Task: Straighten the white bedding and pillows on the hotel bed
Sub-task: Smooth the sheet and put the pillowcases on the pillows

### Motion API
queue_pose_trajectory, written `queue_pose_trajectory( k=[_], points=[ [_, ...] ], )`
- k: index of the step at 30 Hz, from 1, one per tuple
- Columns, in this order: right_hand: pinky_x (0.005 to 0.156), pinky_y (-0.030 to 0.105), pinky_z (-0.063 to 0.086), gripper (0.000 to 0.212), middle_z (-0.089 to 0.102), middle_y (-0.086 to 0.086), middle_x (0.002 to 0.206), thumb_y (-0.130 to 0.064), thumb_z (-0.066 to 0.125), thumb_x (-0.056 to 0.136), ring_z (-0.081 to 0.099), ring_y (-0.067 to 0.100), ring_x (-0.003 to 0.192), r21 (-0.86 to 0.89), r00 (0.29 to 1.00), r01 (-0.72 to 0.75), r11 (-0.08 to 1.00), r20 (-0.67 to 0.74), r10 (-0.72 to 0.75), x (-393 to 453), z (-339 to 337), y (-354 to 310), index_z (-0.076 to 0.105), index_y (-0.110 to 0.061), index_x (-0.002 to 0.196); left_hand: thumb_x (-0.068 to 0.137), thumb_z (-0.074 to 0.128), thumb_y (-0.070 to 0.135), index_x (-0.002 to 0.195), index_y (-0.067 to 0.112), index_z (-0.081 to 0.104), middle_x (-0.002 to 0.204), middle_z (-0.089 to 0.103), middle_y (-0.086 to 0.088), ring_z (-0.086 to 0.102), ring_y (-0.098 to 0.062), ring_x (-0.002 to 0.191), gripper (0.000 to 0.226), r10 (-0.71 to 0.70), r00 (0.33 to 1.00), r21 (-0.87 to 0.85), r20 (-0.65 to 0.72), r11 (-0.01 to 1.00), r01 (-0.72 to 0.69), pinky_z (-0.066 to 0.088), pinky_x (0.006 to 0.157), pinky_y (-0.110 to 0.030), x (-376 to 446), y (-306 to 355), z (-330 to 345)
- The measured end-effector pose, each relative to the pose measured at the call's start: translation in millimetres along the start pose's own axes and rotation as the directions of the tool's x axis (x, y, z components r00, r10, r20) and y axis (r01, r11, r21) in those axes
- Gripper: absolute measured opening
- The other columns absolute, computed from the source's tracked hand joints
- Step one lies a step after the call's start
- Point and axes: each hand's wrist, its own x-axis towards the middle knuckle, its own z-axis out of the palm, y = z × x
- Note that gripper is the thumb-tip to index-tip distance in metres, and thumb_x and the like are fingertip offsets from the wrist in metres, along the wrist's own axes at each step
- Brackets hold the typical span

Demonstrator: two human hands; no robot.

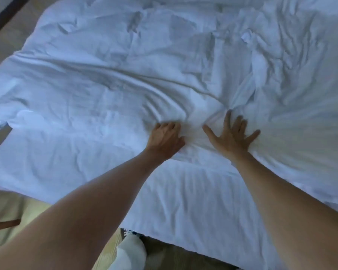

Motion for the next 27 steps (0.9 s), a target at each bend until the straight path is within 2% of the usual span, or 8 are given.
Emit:
queue_pose_trajectory(
  k=[5,10,12,14,17,20,23,27],
  points=[
    [0.11,0.07,-0.013,0.101,-0.012,0.009,0.165,-0.09,0.013,0.077,-0.015,0.04,0.149,0.093,0.994,0.019,0.995,0.105,-0.028,1.3,19.1,-142.7,-0.008,-0.032,0.156,0.077,0.074,0.051,0.156,0.026,-0.001,0.148,0.03,-0.008,0.059,-0.041,0.108,0.112,-0.288,0.948,-0.237,0.132,0.92,0.312,0.048,0.083,-0.045,-17.8,-127.8,-32.7],
    [0.111,0.071,-0.009,0.094,-0.017,0.002,0.165,-0.088,0.023,0.079,-0.016,0.046,0.147,0.048,0.947,0.233,0.971,0.218,-0.238,5.7,27.4,-291.9,-0.011,-0.042,0.154,0.085,0.053,0.068,0.131,0.027,0.038,0.128,0.057,-0.005,0.056,-0.035,0.117,0.064,-0.517,0.813,-0.251,0.266,0.778,0.577,0.042,0.085,-0.043,-55.6,-263.7,-35.2],
    [0.109,0.073,-0.009,0.094,-0.021,-0.001,0.164,-0.09,0.026,0.077,-0.018,0.047,0.146,-0.017,0.901,0.341,0.94,0.292,-0.321,5.5,35.9,-341.4,-0.01,-0.047,0.152,0.087,0.047,0.069,0.126,0.021,0.046,0.124,0.059,-0.011,0.055,-0.035,0.117,0.062,-0.665,0.679,-0.298,0.309,0.61,0.734,0.043,0.092,-0.043,-69.3,-304.0,-33.8],
    [0.107,0.074,-0.011,0.094,-0.022,-0.004,0.163,-0.091,0.026,0.075,-0.02,0.046,0.146,-0.054,0.874,0.391,0.919,0.334,-0.352,3.6,46.4,-380.2,-0.01,-0.05,0.151,0.081,0.056,0.071,0.13,0.015,0.042,0.126,0.056,-0.012,0.056,-0.034,0.113,0.076,-0.747,0.517,-0.492,0.418,0.293,0.82,0.047,0.092,-0.04,-79.4,-342.3,-31.7],
    [0.105,0.075,-0.014,0.095,-0.025,-0.002,0.163,-0.095,0.021,0.07,-0.024,0.044,0.145,-0.048,0.894,0.317,0.947,0.347,-0.282,4.5,61.3,-406.7,-0.012,-0.053,0.149,0.064,0.077,0.069,0.119,0.016,0.046,0.108,0.059,-0.003,0.064,-0.021,0.085,0.082,-0.672,0.396,-0.714,0.626,-0.289,0.637,0.054,0.072,-0.032,-87.7,-389.3,-33.5],
    [0.105,0.077,-0.011,0.112,-0.035,-0.001,0.158,-0.099,0.035,0.061,-0.03,0.044,0.143,-0.129,0.896,0.312,0.941,0.37,-0.246,11.3,75.3,-401.3,-0.025,-0.054,0.144,0.067,0.072,0.07,0.099,0.013,0.062,0.099,0.062,-0.002,0.064,-0.017,0.086,0.066,-0.591,0.495,-0.768,0.636,-0.427,0.477,0.051,0.085,-0.032,-81.4,-424.1,-39.8],
    [0.103,0.078,-0.009,0.133,-0.041,0.001,0.155,-0.097,0.054,0.05,-0.032,0.046,0.141,-0.197,0.897,0.315,0.928,0.382,-0.224,16.7,84.5,-397.8,-0.033,-0.053,0.14,0.055,0.068,0.084,0.111,0.015,0.065,0.1,0.059,0.011,0.063,-0.01,0.084,0.089,-0.622,0.431,-0.744,0.653,-0.632,0.217,0.051,0.082,-0.026,-66.6,-447.2,-49.1],
    [0.102,0.079,-0.008,0.146,-0.043,0.003,0.153,-0.096,0.06,0.038,-0.034,0.047,0.14,-0.223,0.9,0.302,0.927,0.386,-0.201,17.5,89.1,-401.1,-0.038,-0.052,0.137,0.082,0.074,0.045,0.088,0.017,0.065,0.08,0.071,-0.001,0.066,-0.021,0.078,0.03,-0.581,0.369,-0.618,0.726,-0.786,-0.022,0.056,0.067,-0.04,-48.7,-471.6,-70.6]
  ],
)
